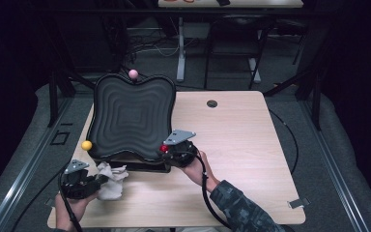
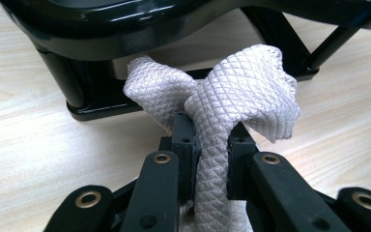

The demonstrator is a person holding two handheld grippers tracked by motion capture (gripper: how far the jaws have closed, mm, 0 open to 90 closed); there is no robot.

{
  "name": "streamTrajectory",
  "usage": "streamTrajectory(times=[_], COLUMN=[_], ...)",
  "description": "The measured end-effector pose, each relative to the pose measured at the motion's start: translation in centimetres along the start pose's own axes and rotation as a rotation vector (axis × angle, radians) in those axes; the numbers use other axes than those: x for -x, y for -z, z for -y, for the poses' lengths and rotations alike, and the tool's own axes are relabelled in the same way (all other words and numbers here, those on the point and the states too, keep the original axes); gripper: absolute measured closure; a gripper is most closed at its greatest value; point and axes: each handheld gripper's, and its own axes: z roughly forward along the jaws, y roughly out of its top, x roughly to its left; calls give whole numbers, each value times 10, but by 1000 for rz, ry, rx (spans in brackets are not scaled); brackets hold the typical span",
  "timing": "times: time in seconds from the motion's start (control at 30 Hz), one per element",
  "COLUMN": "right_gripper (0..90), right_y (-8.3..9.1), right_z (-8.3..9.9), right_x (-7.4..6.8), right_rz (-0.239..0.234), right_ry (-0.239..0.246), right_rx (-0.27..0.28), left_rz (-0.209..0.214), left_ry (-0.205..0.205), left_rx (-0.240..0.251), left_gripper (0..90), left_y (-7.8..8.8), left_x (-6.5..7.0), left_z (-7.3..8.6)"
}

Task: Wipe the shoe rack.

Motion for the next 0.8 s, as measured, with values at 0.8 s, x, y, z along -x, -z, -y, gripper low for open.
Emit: streamTrajectory(times=[0.8], right_gripper=[554], right_y=[17], right_z=[8], right_x=[15], right_rz=[119], right_ry=[-48], right_rx=[-13], left_rz=[-74], left_ry=[48], left_rx=[-44], left_gripper=[791], left_y=[3], left_x=[-32], left_z=[5])
